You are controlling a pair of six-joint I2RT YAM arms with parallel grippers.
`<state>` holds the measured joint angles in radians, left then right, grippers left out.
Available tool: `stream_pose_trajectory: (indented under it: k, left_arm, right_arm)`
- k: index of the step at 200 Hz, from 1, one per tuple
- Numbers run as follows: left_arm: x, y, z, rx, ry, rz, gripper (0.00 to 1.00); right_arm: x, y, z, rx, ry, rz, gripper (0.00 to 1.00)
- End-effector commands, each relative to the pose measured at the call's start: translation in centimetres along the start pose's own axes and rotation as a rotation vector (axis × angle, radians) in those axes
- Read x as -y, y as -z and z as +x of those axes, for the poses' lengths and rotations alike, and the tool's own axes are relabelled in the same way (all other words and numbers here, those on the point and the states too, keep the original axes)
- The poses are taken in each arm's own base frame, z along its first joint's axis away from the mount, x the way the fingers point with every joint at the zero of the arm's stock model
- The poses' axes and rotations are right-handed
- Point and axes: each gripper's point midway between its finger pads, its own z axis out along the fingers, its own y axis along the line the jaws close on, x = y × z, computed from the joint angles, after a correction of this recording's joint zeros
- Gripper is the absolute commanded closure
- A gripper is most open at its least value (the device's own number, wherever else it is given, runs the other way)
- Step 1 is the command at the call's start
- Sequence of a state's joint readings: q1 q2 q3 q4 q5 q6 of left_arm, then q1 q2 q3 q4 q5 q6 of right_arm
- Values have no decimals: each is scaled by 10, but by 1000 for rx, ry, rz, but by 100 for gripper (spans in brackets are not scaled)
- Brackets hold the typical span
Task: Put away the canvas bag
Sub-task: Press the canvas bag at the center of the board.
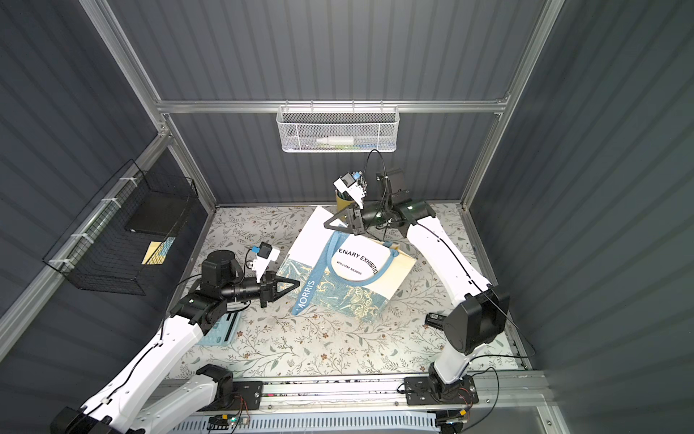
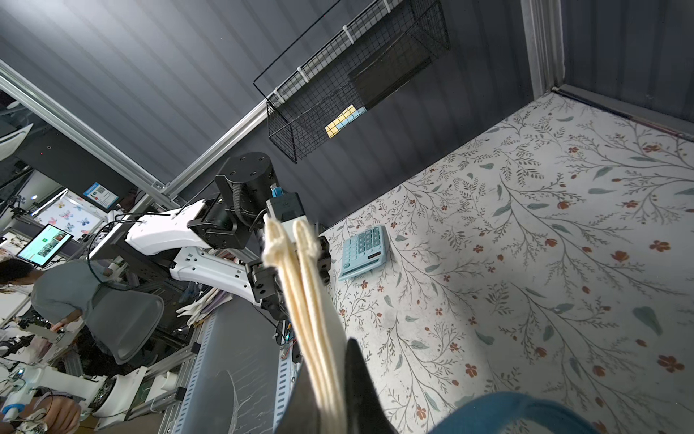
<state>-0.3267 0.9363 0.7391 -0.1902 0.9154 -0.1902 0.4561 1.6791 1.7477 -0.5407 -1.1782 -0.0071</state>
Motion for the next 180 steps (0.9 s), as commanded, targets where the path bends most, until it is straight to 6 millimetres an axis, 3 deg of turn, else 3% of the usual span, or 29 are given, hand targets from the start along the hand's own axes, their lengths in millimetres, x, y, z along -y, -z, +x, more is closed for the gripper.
stream_pose_trajectory:
  k: [1,7,16,21,32,37,62,100,117,151,180]
  left_arm:
    - [0,-1,6,-26,18,-2,100]
    - [1,-1,3,-24,12,-1,99]
    - [1,-1,-1,-18,-1,-10,63]
    - [1,0,-3,-13,-8,-17,49]
    - [-1,2,-11,1,-35,-53,28]
    - [-3,4,-14,6,-47,-77,24]
    - [-9,9,-38,37,-108,-157,17]
    - [-4,0,-67,37,-143,-99,17]
    - [-2,-3,-67,13,-158,-80,18]
    - [11,-2,-59,-10,-181,-3,20]
    - [18,-7,-43,-65,-153,90,39]
  right_arm:
    - [-23,5,-10,25,96,-29,100]
    - [-20,4,-7,14,92,-13,100]
    - [-18,2,-2,-4,89,7,100]
    - [-16,0,1,-16,89,19,100]
    - [-14,-5,9,-49,85,43,100]
    - [-11,-7,12,-66,86,62,100]
    - [-3,-22,35,-198,106,163,100]
    - [0,-58,78,-368,128,206,100]
    - [4,-66,92,-416,118,216,100]
    - [1,-70,98,-432,122,198,100]
    - [1,-72,101,-440,123,188,100]
